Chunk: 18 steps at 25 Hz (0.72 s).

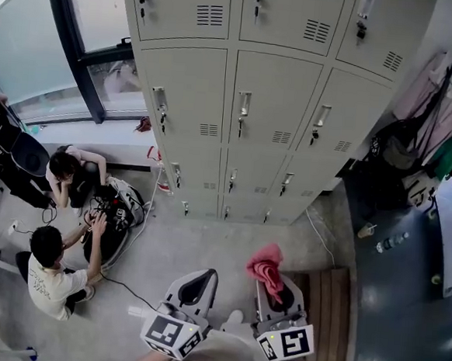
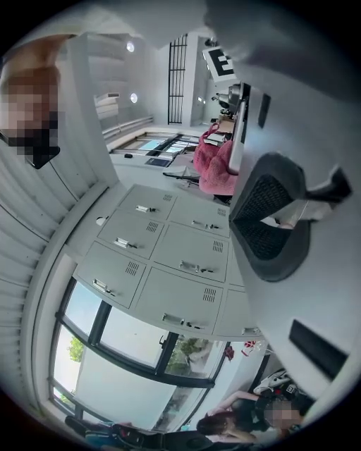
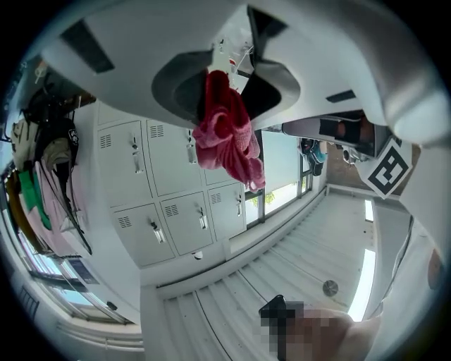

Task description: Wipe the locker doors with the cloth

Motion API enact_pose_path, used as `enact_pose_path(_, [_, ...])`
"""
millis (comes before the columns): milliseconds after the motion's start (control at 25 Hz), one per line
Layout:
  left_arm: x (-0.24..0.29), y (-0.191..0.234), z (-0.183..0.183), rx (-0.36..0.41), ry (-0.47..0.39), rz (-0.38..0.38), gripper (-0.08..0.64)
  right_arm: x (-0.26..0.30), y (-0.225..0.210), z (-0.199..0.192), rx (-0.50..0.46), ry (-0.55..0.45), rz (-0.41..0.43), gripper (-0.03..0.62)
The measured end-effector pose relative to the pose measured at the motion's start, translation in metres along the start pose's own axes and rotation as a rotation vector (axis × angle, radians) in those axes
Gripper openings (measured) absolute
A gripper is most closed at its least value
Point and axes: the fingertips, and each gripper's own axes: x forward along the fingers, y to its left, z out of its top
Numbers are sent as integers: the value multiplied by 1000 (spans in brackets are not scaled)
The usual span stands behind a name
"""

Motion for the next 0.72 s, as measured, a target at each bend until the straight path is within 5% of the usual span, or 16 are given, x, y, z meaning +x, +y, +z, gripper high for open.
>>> enact_pose_path(720, [62,-27,27,88,-63,86,5,26,-55,-5,35,62,69,100])
